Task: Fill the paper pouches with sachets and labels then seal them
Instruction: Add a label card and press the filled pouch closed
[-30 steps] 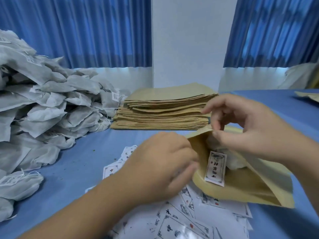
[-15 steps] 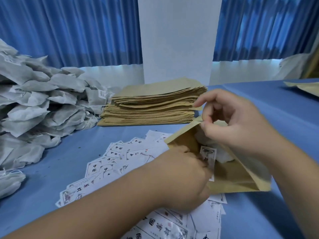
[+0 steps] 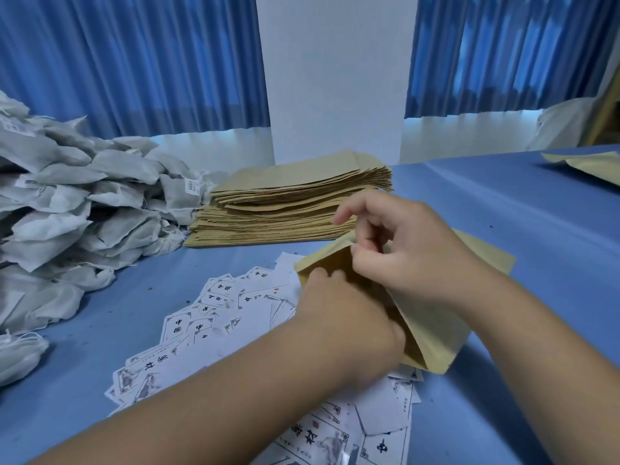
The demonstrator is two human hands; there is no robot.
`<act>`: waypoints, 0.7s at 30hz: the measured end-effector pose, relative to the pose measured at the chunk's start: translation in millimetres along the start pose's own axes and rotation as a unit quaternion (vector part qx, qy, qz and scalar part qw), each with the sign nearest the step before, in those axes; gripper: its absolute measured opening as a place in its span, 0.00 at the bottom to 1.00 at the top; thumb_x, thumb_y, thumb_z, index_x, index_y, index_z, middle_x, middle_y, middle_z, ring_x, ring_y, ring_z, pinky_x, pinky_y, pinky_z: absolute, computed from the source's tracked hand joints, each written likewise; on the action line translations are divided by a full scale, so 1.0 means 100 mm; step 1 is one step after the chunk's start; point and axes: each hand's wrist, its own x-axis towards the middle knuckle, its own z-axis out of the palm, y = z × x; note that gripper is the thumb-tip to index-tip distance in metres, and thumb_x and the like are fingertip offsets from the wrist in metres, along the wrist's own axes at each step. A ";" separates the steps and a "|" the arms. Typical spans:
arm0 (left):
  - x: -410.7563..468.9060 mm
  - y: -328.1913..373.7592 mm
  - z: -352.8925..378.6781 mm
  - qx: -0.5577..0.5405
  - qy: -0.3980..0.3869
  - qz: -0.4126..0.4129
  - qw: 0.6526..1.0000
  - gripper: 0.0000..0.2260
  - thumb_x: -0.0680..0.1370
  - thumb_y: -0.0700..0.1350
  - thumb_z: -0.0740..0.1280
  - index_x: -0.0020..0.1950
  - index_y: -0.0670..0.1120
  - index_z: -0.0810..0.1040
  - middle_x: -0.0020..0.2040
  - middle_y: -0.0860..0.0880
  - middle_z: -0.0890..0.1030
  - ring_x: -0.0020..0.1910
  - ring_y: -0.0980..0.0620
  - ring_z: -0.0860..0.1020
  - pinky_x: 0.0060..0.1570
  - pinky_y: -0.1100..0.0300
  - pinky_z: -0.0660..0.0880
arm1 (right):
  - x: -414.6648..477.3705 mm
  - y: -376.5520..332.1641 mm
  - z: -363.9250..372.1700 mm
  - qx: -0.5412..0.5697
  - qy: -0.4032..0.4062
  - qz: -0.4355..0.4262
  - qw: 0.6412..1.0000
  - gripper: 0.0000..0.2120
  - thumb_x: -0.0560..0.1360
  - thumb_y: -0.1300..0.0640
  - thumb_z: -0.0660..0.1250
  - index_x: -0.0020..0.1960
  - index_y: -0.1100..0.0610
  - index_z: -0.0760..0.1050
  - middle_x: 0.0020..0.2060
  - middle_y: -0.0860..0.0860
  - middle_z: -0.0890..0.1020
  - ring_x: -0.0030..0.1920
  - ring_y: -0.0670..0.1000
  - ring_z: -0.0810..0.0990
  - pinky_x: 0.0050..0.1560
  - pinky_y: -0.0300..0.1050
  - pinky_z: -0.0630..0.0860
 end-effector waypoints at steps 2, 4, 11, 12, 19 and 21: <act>0.10 -0.03 0.02 -0.058 0.005 0.009 0.998 0.11 0.81 0.48 0.54 0.53 0.47 0.74 0.56 0.43 0.77 0.55 0.42 0.74 0.49 0.50 0.68 | 0.00 0.01 0.00 0.011 0.005 0.003 1.000 0.15 0.68 0.65 0.65 0.48 0.48 0.75 0.29 0.50 0.73 0.32 0.45 0.70 0.35 0.31 0.67; 0.13 -0.06 -0.02 -0.140 -0.009 0.031 0.990 0.12 0.81 0.46 0.55 0.56 0.43 0.75 0.55 0.41 0.78 0.52 0.41 0.75 0.47 0.55 0.70 | -0.01 0.00 0.00 0.027 0.013 0.009 1.000 0.14 0.67 0.64 0.64 0.48 0.49 0.75 0.29 0.51 0.72 0.31 0.44 0.69 0.35 0.31 0.66; -0.24 -0.39 -0.06 -0.191 0.280 0.057 0.939 0.12 0.76 0.52 0.59 0.35 0.49 0.72 0.34 0.52 0.74 0.36 0.51 0.73 0.36 0.55 0.71 | -0.06 0.02 -0.09 0.040 -0.005 0.017 0.999 0.15 0.69 0.66 0.65 0.51 0.49 0.75 0.32 0.54 0.73 0.29 0.44 0.71 0.29 0.35 0.70; -0.28 -0.47 -0.03 -0.200 0.336 0.038 0.920 0.12 0.76 0.53 0.61 0.38 0.48 0.75 0.36 0.52 0.75 0.38 0.52 0.73 0.39 0.56 0.71 | -0.07 0.03 -0.10 0.023 -0.009 0.014 1.000 0.15 0.69 0.64 0.65 0.51 0.48 0.74 0.32 0.52 0.74 0.30 0.45 0.72 0.32 0.39 0.72; -0.03 -0.57 0.21 -0.307 0.174 0.110 0.929 0.24 0.74 0.46 0.71 0.69 0.51 0.70 0.67 0.56 0.72 0.64 0.60 0.69 0.63 0.64 0.65 | -0.35 0.14 -0.16 -0.030 -0.030 0.049 0.998 0.14 0.70 0.51 0.73 0.52 0.45 0.73 0.36 0.44 0.77 0.38 0.48 0.78 0.43 0.45 0.74; 0.00 -0.52 0.30 -0.286 0.180 0.143 0.930 0.20 0.75 0.40 0.66 0.67 0.49 0.74 0.66 0.54 0.75 0.65 0.57 0.71 0.64 0.63 0.66 | -0.50 0.18 -0.24 -0.086 -0.043 0.048 0.994 0.14 0.68 0.45 0.73 0.50 0.44 0.73 0.38 0.42 0.77 0.41 0.46 0.77 0.44 0.44 0.74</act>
